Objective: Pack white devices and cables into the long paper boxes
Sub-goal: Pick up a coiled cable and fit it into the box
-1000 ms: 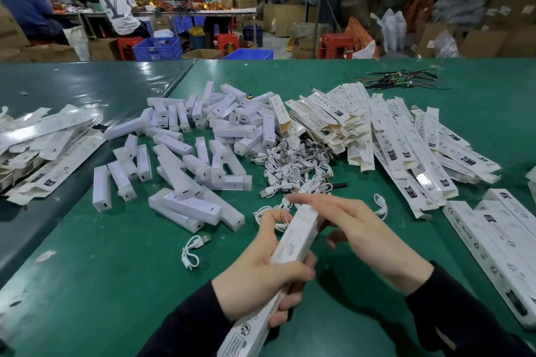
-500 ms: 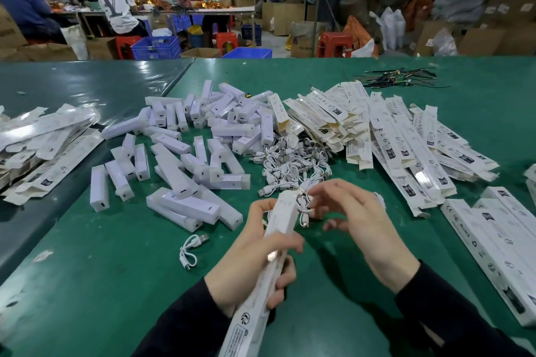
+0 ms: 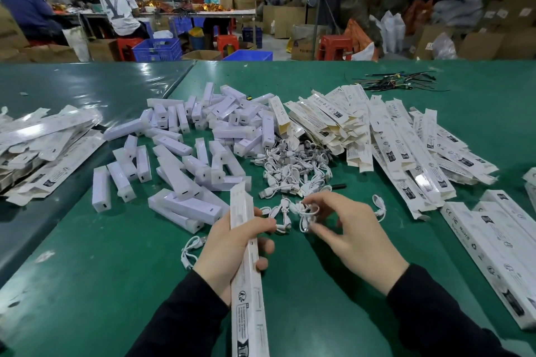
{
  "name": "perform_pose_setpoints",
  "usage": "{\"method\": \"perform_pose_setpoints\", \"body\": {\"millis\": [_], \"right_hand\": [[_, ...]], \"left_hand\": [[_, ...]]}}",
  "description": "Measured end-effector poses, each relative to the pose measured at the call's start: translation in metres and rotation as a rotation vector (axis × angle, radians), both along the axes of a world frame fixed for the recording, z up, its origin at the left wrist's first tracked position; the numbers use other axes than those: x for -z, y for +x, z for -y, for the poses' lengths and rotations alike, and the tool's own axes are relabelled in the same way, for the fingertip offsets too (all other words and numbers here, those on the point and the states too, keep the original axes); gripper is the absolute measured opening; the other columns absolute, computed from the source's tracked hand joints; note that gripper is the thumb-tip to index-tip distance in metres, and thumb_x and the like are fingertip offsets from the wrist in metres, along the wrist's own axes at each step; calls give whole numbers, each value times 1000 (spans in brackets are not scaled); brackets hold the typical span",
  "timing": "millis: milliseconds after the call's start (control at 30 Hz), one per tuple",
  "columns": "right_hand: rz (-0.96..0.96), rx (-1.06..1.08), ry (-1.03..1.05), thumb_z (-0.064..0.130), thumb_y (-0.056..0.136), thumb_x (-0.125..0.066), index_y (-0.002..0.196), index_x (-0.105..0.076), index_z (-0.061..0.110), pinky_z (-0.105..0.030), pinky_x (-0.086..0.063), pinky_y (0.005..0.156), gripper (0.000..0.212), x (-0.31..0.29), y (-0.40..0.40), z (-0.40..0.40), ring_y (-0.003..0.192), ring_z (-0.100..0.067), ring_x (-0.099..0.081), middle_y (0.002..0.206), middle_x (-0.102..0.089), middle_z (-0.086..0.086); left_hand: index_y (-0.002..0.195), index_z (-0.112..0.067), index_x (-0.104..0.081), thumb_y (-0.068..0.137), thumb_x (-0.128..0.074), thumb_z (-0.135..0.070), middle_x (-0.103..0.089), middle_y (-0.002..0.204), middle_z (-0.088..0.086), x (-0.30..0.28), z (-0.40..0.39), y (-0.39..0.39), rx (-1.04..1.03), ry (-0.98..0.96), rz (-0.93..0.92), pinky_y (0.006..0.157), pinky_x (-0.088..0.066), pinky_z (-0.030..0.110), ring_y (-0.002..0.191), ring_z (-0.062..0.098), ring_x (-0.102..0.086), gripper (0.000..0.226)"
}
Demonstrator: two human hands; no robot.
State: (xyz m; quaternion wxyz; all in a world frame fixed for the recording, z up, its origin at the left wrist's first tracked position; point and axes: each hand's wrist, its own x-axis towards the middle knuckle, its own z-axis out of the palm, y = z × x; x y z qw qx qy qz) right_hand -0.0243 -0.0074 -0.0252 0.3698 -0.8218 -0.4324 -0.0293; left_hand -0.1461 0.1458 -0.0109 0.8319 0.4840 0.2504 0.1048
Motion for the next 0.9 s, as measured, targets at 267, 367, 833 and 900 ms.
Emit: {"method": "perform_pose_setpoints", "body": {"millis": [267, 367, 833, 900], "right_hand": [[-512, -173, 412, 0, 84, -72, 98, -74, 25, -32, -58, 77, 28, -16, -13, -2, 81, -18, -71, 91, -74, -1], [-424, -131, 346, 2, 86, -71, 91, -76, 21, -37, -57, 78, 21, -18, -14, -2, 79, -16, -70, 85, -75, 2], [-365, -165, 395, 2, 81, -75, 86, -77, 21, -31, -56, 77, 19, -18, -27, -4, 78, -14, -70, 82, -75, 5], [-314, -163, 375, 8, 83, -75, 90, -76, 20, -32, -55, 77, 14, -17, -28, -5, 83, -15, -69, 86, -74, 5]], "left_hand": [[92, -7, -51, 64, -77, -7, -66, 74, 6, -3, 0, -1, -73, 77, 62, 33, -36, 19, 52, 16, -57, 38], [90, -7, -54, 61, -79, -5, -68, 74, 7, -3, 0, -2, -92, 126, 67, 34, -36, 20, 51, 15, -57, 39], [93, -1, -53, 59, -80, 3, -62, 59, 12, -4, 3, -1, 64, 100, -44, 32, -37, 18, 41, 16, -55, 43], [91, -1, -53, 65, -77, 7, -60, 55, 13, -3, 5, -1, 62, 65, -53, 32, -35, 16, 36, 14, -51, 37]]}}
